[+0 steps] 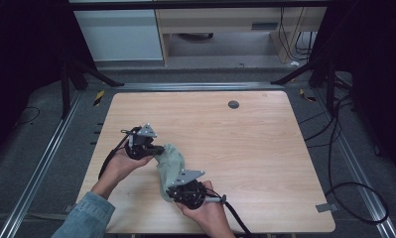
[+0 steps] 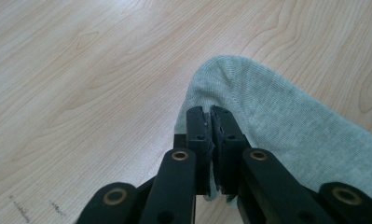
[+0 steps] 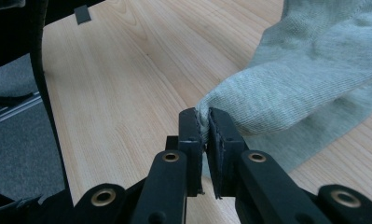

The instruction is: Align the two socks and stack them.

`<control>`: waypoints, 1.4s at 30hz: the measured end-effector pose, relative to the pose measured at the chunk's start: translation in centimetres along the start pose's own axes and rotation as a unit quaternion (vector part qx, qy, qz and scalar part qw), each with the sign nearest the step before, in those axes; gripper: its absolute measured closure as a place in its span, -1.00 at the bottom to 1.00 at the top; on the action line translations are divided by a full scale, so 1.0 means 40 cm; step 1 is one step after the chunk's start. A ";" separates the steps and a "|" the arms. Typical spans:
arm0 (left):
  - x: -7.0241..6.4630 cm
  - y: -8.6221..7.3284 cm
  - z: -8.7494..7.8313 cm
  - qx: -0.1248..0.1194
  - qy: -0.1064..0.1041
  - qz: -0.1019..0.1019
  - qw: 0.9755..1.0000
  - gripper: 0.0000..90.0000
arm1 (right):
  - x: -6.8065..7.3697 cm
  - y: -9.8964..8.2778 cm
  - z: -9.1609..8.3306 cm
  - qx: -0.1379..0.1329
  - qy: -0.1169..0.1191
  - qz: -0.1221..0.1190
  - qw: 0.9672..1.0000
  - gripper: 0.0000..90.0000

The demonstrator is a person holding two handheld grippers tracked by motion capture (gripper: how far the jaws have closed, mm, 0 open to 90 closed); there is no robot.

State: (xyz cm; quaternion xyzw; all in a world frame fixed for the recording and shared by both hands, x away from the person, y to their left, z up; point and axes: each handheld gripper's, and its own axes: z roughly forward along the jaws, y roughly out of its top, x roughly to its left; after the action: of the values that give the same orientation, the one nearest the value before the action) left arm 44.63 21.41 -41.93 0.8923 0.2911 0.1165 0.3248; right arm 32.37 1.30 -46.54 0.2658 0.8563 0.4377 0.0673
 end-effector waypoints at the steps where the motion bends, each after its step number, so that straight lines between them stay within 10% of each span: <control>1: -0.001 0.000 0.000 -0.001 0.000 0.000 1.000 0.91 | 0.001 0.001 0.001 -0.001 0.000 -0.002 1.000 0.88; 42: 0.016 -0.028 0.083 0.023 -0.014 -0.008 1.000 0.90 | -0.001 -0.026 0.045 0.008 0.003 0.017 1.000 0.80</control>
State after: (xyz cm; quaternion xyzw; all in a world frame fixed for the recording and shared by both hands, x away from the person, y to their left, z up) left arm 45.95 20.79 -45.17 0.8985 0.2968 0.0950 0.3093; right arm 32.61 2.06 -48.46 0.2796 0.8552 0.4330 0.0549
